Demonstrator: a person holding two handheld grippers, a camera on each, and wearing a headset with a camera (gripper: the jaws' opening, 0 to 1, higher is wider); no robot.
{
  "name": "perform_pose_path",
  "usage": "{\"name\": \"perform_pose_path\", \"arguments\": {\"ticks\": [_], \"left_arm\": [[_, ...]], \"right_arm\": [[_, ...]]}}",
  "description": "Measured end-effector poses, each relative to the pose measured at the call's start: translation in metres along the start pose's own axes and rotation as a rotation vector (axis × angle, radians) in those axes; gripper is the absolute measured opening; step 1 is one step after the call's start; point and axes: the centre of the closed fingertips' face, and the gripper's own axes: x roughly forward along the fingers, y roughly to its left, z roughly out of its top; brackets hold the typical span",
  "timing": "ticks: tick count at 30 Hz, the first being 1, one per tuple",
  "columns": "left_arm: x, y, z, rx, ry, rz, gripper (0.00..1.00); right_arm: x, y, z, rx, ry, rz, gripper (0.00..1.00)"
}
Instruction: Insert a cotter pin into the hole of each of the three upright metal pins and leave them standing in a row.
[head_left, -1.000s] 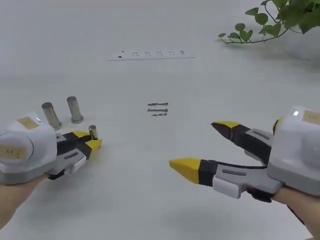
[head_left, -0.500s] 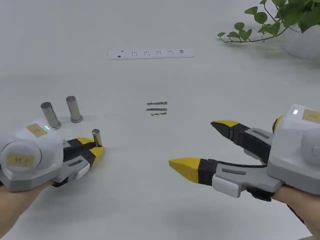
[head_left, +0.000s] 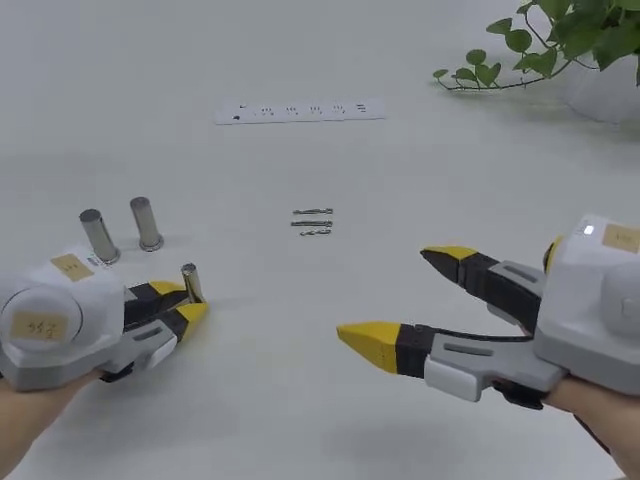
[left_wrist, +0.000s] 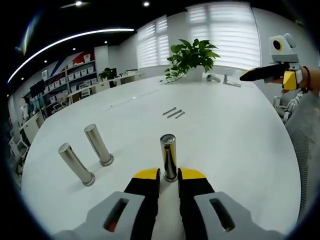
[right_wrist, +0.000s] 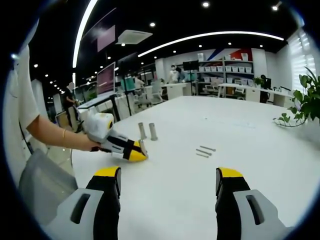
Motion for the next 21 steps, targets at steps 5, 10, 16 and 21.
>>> {"name": "perform_pose_path", "arguments": {"ticks": [5, 10, 16, 21], "left_arm": [[-0.003, -0.001, 0.005, -0.013, -0.016, -0.001, 0.16], [-0.007, -0.003, 0.009, -0.019, -0.028, 0.003, 0.23], [-0.016, -0.002, 0.016, -0.035, -0.048, 0.024, 0.30], [-0.021, 0.000, 0.021, -0.062, -0.066, 0.047, 0.29]], "right_arm": [[0.000, 0.001, 0.000, 0.002, -0.002, 0.004, 0.79], [0.001, 0.002, 0.002, -0.001, -0.004, 0.008, 0.79], [0.000, 0.001, 0.004, -0.009, -0.003, 0.010, 0.76], [0.000, 0.001, 0.006, -0.011, -0.007, 0.014, 0.75]]}}
